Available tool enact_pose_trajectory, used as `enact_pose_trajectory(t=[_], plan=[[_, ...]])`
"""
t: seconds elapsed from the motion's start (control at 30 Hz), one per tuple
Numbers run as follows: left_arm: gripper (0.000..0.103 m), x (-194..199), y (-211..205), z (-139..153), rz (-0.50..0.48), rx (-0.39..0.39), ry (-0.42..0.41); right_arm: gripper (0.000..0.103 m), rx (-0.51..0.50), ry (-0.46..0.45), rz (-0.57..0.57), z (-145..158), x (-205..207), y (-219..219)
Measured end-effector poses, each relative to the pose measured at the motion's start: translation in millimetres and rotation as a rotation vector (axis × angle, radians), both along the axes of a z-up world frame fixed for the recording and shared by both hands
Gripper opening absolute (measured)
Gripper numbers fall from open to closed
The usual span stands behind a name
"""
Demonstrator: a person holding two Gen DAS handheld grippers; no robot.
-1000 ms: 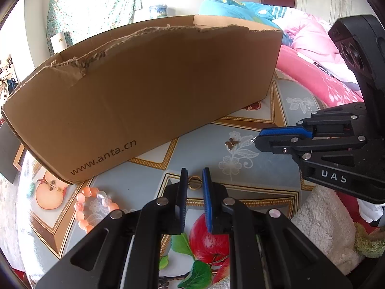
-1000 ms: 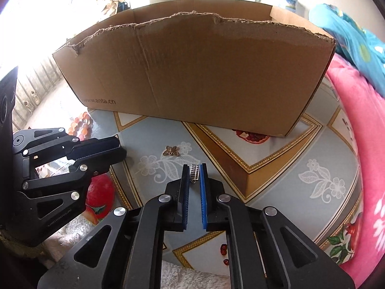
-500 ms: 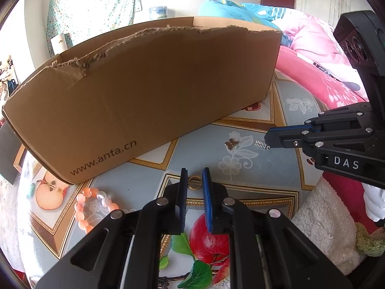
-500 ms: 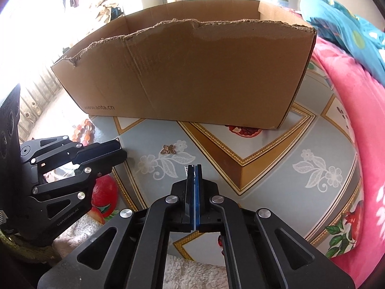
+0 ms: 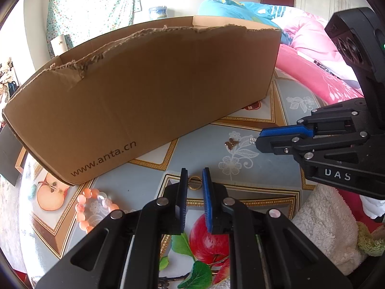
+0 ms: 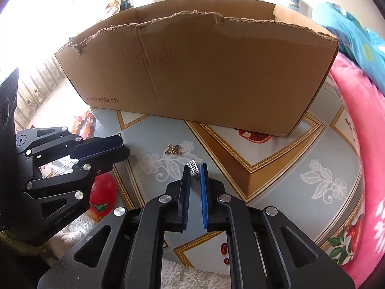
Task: Organize jewelry
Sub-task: 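Lower the right tool onto the silver spring charm and close while the left tool holds the gold ring, then lift the spring charm with the right tool toward the box while the left tool carries the ring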
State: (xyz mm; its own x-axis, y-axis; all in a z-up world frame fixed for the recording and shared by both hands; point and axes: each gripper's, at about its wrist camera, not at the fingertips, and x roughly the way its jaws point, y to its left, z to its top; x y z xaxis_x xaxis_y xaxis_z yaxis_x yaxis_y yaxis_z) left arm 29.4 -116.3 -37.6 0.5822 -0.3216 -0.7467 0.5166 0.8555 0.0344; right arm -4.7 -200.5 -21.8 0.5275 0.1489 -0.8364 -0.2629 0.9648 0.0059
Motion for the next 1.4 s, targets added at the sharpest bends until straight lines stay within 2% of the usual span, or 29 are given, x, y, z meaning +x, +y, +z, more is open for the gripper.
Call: enact_pose_trajectory(t=[0.1,0.43,0.53,0.9,1.27,1.33,1.4], plan=[[0.011,0.1,0.1,-0.2,0.000,0.000,-0.001,0.008,-0.032,-0.002,0.018,1.3,1.0,4.7],[0.011,0.0,0.1,-0.5,0.000,-0.003,0.000,0.008,-0.024,0.016,0.012,2.3,9.2,11.6],[0.011,-0.3,0.3,-0.4,-0.001,-0.001,-0.002,0.003,-0.032,0.010,0.005,2.6,9.2,13.2],[0.011,-0.3,0.9,-0.6,0.001,-0.006,-0.004,0.000,-0.008,0.009,-0.023,-0.3,5.1,11.7],[0.011,-0.3,0.5,-0.3,0.000,-0.003,-0.006,0.000,0.024,-0.012,-0.035,9.5,-3.6,3.3],[0.011,-0.2,0.1,-0.1,0.000,-0.002,-0.007,0.005,0.025,-0.008,-0.027,8.0,-2.9,3.4],[0.011,0.1,0.2,0.0,0.000,-0.002,-0.006,0.015,0.011,-0.001,-0.007,6.2,-2.0,7.3]])
